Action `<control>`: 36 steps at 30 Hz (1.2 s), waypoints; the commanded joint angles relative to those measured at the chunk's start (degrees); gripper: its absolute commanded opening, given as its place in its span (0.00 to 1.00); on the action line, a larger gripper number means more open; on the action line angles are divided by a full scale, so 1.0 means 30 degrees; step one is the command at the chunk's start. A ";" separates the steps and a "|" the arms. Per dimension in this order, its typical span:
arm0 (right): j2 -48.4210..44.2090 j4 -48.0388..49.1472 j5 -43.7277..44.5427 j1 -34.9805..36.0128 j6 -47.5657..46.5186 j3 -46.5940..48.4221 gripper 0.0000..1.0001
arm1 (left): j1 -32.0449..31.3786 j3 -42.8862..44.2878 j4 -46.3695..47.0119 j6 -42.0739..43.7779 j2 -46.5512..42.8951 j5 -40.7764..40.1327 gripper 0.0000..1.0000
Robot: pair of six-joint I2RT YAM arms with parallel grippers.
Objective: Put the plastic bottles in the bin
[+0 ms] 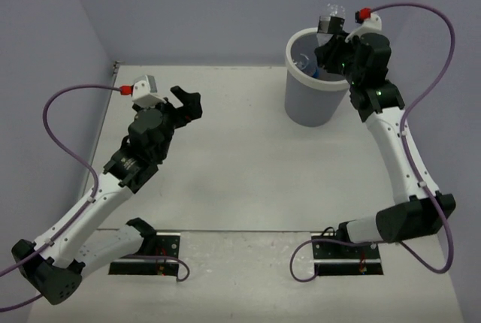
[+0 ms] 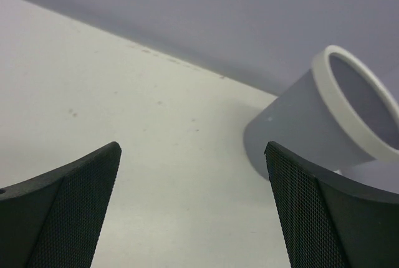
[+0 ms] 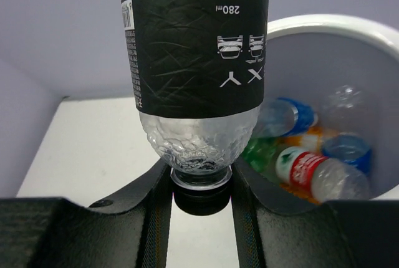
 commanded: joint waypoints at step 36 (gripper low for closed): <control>-0.6004 -0.3505 0.6596 -0.1014 0.1248 -0.5013 0.99 | 0.1326 -0.4370 0.0882 0.4329 -0.4289 0.0212 1.00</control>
